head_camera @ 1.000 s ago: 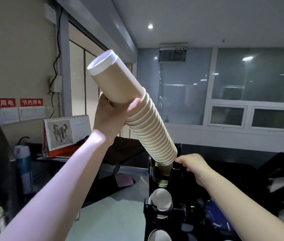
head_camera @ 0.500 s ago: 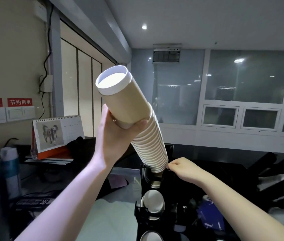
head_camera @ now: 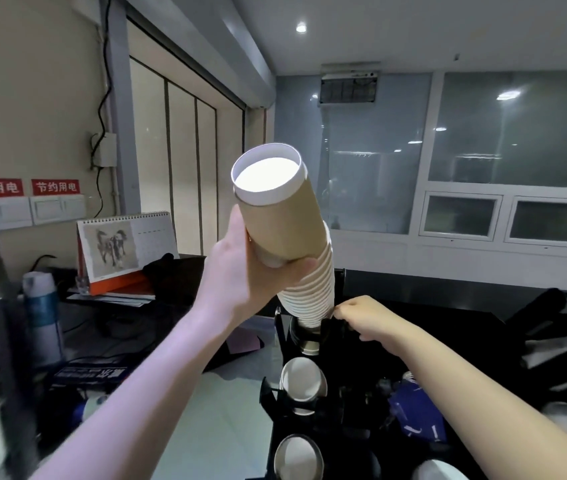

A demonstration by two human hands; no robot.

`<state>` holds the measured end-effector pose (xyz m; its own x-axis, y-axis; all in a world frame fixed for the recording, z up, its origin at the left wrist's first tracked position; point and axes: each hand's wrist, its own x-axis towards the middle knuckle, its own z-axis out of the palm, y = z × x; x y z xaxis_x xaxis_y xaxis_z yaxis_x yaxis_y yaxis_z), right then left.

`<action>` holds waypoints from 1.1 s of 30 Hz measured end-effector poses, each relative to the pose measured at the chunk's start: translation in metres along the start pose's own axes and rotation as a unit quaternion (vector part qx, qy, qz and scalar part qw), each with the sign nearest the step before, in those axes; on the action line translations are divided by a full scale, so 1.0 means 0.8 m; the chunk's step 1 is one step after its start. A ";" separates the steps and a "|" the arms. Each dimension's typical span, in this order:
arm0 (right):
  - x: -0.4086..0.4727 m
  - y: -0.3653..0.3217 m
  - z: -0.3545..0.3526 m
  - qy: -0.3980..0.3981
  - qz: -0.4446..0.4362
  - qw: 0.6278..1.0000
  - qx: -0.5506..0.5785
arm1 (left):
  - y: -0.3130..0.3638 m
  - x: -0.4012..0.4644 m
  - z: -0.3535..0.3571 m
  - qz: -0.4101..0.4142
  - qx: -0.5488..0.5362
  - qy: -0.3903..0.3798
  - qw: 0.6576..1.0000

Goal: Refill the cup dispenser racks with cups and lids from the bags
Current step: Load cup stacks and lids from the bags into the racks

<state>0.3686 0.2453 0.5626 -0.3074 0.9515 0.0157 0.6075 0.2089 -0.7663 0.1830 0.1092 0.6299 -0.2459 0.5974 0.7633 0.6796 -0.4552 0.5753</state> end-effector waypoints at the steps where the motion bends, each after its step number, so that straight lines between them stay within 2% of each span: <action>1: 0.001 0.000 0.001 0.000 -0.003 1.000 0.003 | 0.003 0.002 -0.001 -0.001 0.000 -0.003 1.000; 3: 0.002 -0.001 0.002 0.003 -0.041 0.999 0.016 | 0.007 0.004 0.000 -0.007 -0.009 -0.005 1.000; 5: 0.000 -0.003 0.001 -0.003 -0.118 0.993 0.029 | 0.010 0.003 0.002 -0.012 -0.018 -0.009 1.000; 8: -0.003 -0.005 0.009 0.012 -0.190 0.982 -0.005 | 0.014 -0.001 0.008 -0.016 -0.018 -0.016 1.000; 11: -0.009 -0.010 0.025 0.090 -0.194 0.977 0.001 | 0.014 -0.006 0.010 -0.013 -0.010 -0.020 1.000; 13: -0.009 -0.012 0.030 0.112 -0.203 0.973 0.003 | 0.015 -0.007 0.008 -0.012 -0.008 -0.023 1.000; 18: -0.007 -0.015 0.016 0.127 -0.200 0.971 -0.030 | 0.032 -0.003 0.007 0.003 -0.021 -0.026 0.999; 27: -0.014 -0.017 0.009 0.175 -0.248 0.952 0.023 | 0.048 0.011 0.009 0.035 -0.051 -0.030 0.998; 33: -0.013 -0.016 0.020 0.155 -0.218 0.963 -0.001 | 0.026 0.001 0.010 0.019 -0.057 -0.024 0.998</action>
<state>0.3521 0.2292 0.5620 -0.3006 0.7945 0.5276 0.4722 0.6046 -0.6414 0.2025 0.1058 0.6403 -0.1856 0.6086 0.7715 0.6036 -0.5489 0.5782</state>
